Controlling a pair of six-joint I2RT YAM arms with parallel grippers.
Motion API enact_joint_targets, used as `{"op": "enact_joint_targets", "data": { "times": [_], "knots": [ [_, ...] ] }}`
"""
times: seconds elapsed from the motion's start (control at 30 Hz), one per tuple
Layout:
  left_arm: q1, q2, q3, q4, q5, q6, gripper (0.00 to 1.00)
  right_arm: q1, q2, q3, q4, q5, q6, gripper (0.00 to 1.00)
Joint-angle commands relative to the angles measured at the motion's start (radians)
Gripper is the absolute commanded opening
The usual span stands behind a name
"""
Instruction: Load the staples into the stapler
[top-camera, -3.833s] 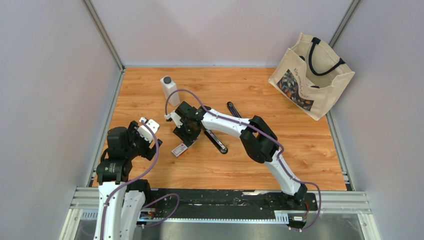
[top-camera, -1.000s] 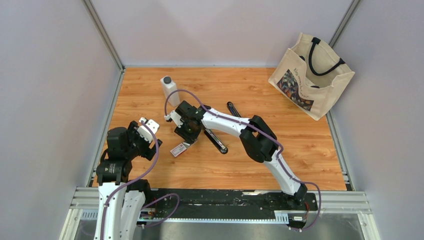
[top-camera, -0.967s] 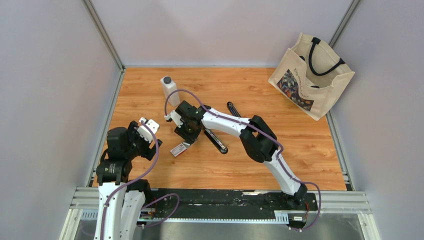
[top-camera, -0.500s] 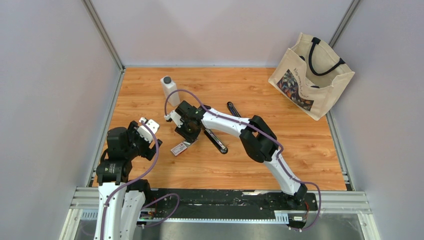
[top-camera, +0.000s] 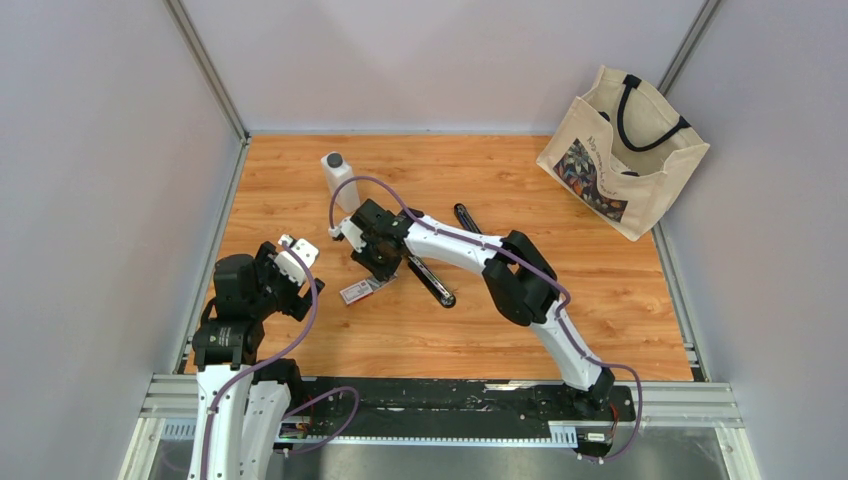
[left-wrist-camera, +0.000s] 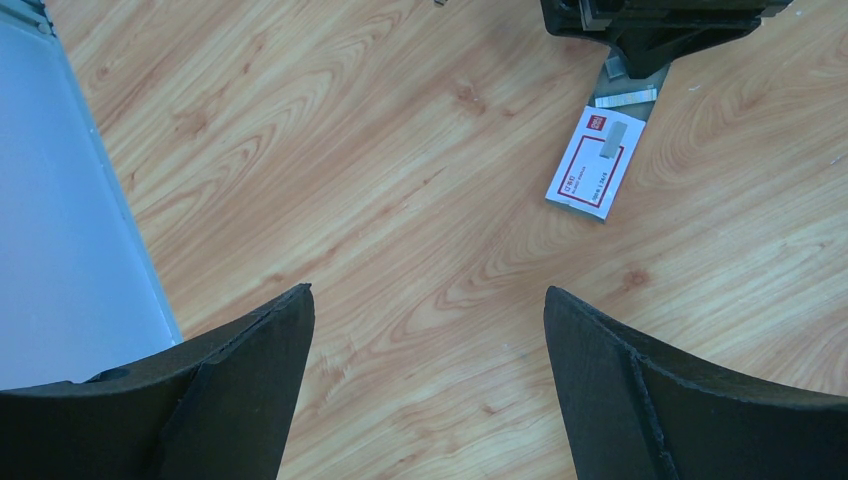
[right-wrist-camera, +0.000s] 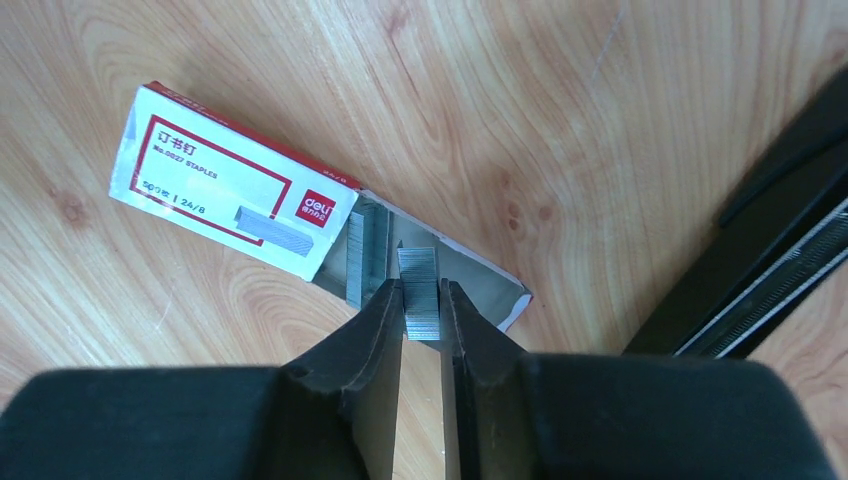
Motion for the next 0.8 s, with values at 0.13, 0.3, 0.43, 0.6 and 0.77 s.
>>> {"op": "enact_joint_targets", "data": {
  "times": [0.13,0.3,0.43,0.6,0.77],
  "knots": [
    [0.008,-0.005,-0.007,0.030,0.010,-0.010,0.92,-0.003,-0.097,-0.013,0.049,0.033,-0.002,0.21],
    [0.007,-0.005,-0.007,0.030,0.010,-0.010,0.92,-0.010,-0.138,-0.032,0.049,0.068,0.013,0.21],
    [0.008,-0.003,-0.007,0.030,0.011,-0.008,0.92,-0.055,-0.248,-0.125,0.081,0.088,0.034,0.22],
    [0.008,-0.003,-0.007,0.030,0.016,-0.008,0.92,-0.136,-0.433,-0.346,0.165,0.093,0.053,0.22],
    [0.008,-0.005,-0.008,0.030,0.014,-0.008,0.92,-0.202,-0.586,-0.590,0.243,0.051,0.085,0.22]
  ]
}}
